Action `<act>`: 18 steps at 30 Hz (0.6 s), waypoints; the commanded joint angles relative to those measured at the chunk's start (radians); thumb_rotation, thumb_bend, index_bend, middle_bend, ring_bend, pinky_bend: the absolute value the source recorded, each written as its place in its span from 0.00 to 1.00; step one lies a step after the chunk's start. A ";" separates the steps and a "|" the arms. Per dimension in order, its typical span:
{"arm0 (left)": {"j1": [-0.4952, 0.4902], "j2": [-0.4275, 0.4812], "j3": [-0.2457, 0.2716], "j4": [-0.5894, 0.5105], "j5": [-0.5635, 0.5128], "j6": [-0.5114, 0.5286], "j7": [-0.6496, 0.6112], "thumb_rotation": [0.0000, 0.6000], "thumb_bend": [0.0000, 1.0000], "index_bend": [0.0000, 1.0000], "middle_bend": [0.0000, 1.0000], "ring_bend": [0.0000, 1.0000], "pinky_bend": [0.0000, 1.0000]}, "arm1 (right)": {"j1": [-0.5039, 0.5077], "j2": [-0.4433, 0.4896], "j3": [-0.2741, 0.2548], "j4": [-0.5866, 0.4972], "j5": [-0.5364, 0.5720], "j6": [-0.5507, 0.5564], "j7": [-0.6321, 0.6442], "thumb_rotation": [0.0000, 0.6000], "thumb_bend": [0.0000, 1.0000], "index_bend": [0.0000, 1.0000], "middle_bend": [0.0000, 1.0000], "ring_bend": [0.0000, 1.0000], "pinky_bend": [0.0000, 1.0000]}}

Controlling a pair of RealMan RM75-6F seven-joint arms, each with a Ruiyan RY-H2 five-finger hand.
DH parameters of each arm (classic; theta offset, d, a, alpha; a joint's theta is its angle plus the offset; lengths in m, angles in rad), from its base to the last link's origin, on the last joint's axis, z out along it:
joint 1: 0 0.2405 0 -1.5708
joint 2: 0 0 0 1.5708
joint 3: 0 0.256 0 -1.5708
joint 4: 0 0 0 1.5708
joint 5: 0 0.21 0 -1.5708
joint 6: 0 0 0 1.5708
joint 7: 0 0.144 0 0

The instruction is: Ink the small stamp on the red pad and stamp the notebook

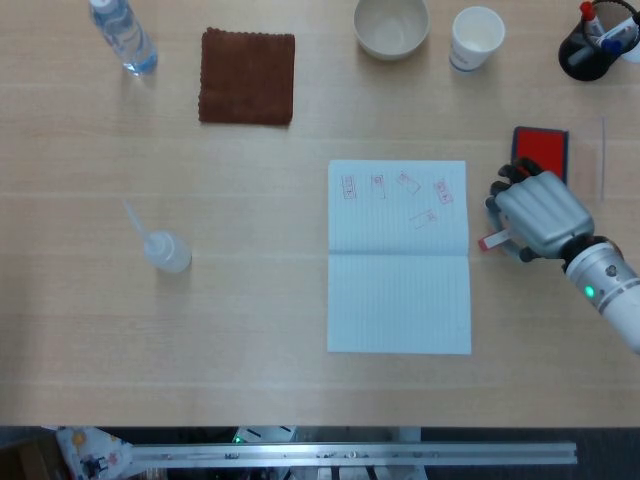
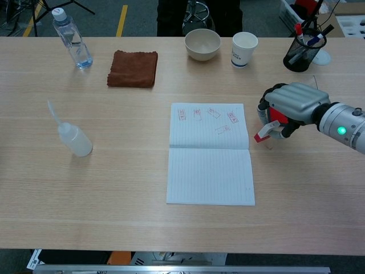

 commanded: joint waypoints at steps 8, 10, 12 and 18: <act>0.000 -0.004 0.003 0.007 -0.001 -0.005 -0.004 1.00 0.34 0.16 0.11 0.11 0.09 | -0.043 -0.037 -0.028 0.089 -0.051 0.000 0.007 1.00 0.30 0.64 0.39 0.16 0.12; 0.001 -0.004 0.003 0.007 -0.001 -0.004 -0.006 1.00 0.34 0.16 0.11 0.11 0.09 | -0.048 -0.044 -0.027 0.104 -0.053 -0.003 0.009 1.00 0.30 0.64 0.39 0.16 0.12; 0.002 -0.004 0.003 0.009 -0.002 -0.003 -0.008 1.00 0.34 0.16 0.11 0.11 0.09 | -0.053 -0.052 -0.025 0.121 -0.055 -0.007 0.014 1.00 0.30 0.64 0.39 0.16 0.12; 0.001 -0.005 0.003 0.012 -0.003 -0.005 -0.009 1.00 0.34 0.16 0.11 0.11 0.09 | -0.064 -0.072 -0.018 0.157 -0.064 -0.018 0.021 1.00 0.30 0.64 0.38 0.16 0.12</act>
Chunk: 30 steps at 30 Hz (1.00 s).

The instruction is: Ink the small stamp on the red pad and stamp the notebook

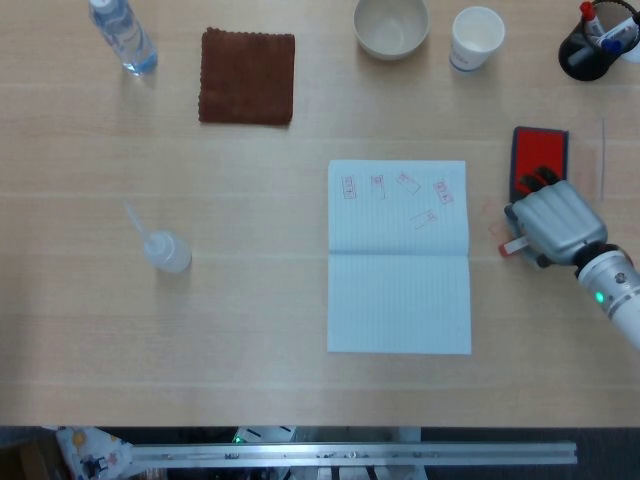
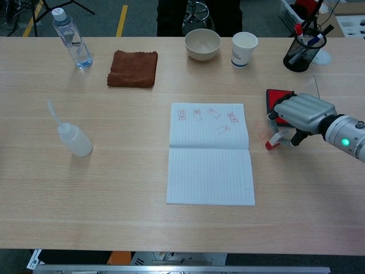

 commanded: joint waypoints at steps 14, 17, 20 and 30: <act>-0.001 -0.001 -0.003 0.003 -0.002 0.001 -0.001 1.00 0.34 0.16 0.11 0.11 0.09 | -0.019 -0.022 0.024 0.041 -0.030 -0.020 0.021 1.00 0.29 0.53 0.34 0.14 0.12; -0.001 0.000 -0.003 0.003 -0.003 0.001 -0.004 1.00 0.34 0.16 0.11 0.11 0.09 | -0.021 -0.023 0.029 0.043 -0.031 -0.024 0.022 1.00 0.29 0.52 0.34 0.14 0.12; 0.000 0.001 -0.003 0.004 -0.004 0.001 -0.006 1.00 0.34 0.16 0.11 0.11 0.09 | -0.022 -0.021 0.033 0.041 -0.034 -0.025 0.023 1.00 0.29 0.51 0.33 0.14 0.11; 0.001 0.000 -0.002 0.006 -0.001 0.003 -0.009 1.00 0.34 0.16 0.11 0.11 0.09 | -0.031 -0.004 0.041 0.022 -0.046 -0.020 0.020 1.00 0.29 0.47 0.32 0.13 0.11</act>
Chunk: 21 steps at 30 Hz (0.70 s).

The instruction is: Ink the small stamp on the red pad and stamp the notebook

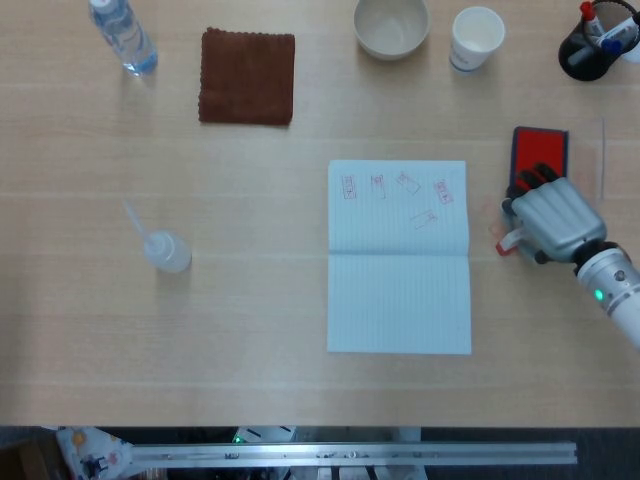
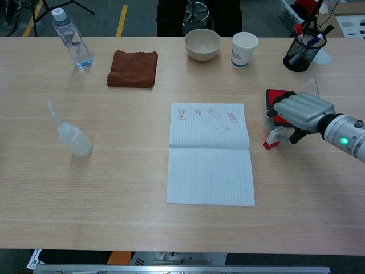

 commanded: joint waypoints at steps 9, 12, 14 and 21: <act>-0.001 0.000 0.000 -0.002 0.003 0.001 0.002 1.00 0.34 0.16 0.11 0.11 0.09 | -0.014 0.030 0.005 -0.031 -0.017 0.016 0.002 1.00 0.29 0.46 0.32 0.13 0.11; -0.001 0.001 -0.001 -0.003 0.003 0.002 0.003 1.00 0.34 0.16 0.11 0.11 0.09 | -0.018 0.048 0.007 -0.056 -0.033 0.027 0.004 1.00 0.29 0.46 0.32 0.13 0.11; -0.002 0.001 -0.001 -0.004 0.003 0.002 0.003 1.00 0.34 0.16 0.11 0.11 0.09 | -0.020 0.063 0.007 -0.076 -0.043 0.036 0.002 1.00 0.29 0.46 0.32 0.13 0.11; -0.008 0.000 -0.007 -0.005 -0.002 -0.005 0.006 1.00 0.34 0.16 0.11 0.11 0.09 | -0.041 0.138 0.016 -0.173 -0.091 0.098 0.006 1.00 0.29 0.46 0.32 0.13 0.11</act>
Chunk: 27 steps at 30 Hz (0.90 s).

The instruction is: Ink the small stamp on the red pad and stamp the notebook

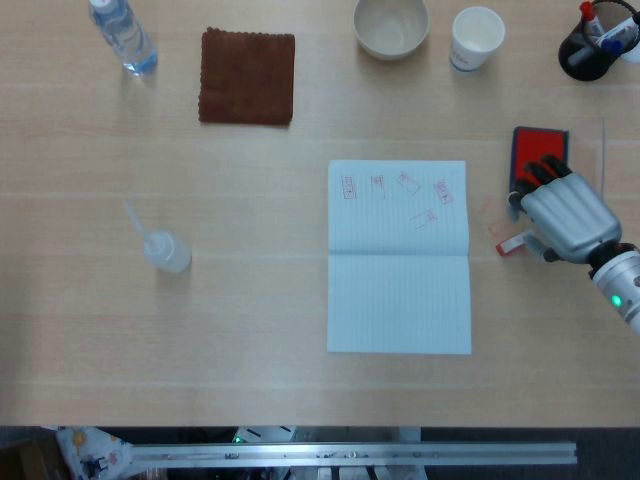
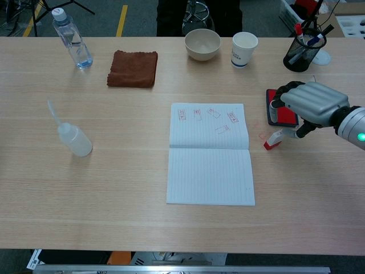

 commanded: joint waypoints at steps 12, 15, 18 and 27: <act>-0.018 -0.039 -0.041 0.007 -0.034 0.006 0.028 1.00 0.34 0.16 0.11 0.11 0.09 | -0.125 0.147 0.032 -0.135 -0.069 0.261 -0.017 1.00 0.33 0.46 0.37 0.18 0.12; -0.021 -0.049 -0.049 0.007 -0.035 0.012 0.033 1.00 0.34 0.16 0.11 0.11 0.09 | -0.153 0.165 0.031 -0.140 -0.082 0.304 -0.013 1.00 0.34 0.47 0.39 0.20 0.15; -0.024 -0.060 -0.058 0.009 -0.031 0.024 0.034 1.00 0.34 0.16 0.11 0.11 0.09 | -0.192 0.186 0.029 -0.141 -0.101 0.363 -0.009 1.00 0.34 0.48 0.39 0.20 0.15; -0.026 -0.083 -0.064 0.003 -0.001 0.058 0.042 1.00 0.34 0.16 0.11 0.11 0.09 | -0.350 0.258 0.017 -0.149 -0.166 0.560 0.094 1.00 0.34 0.48 0.40 0.20 0.15</act>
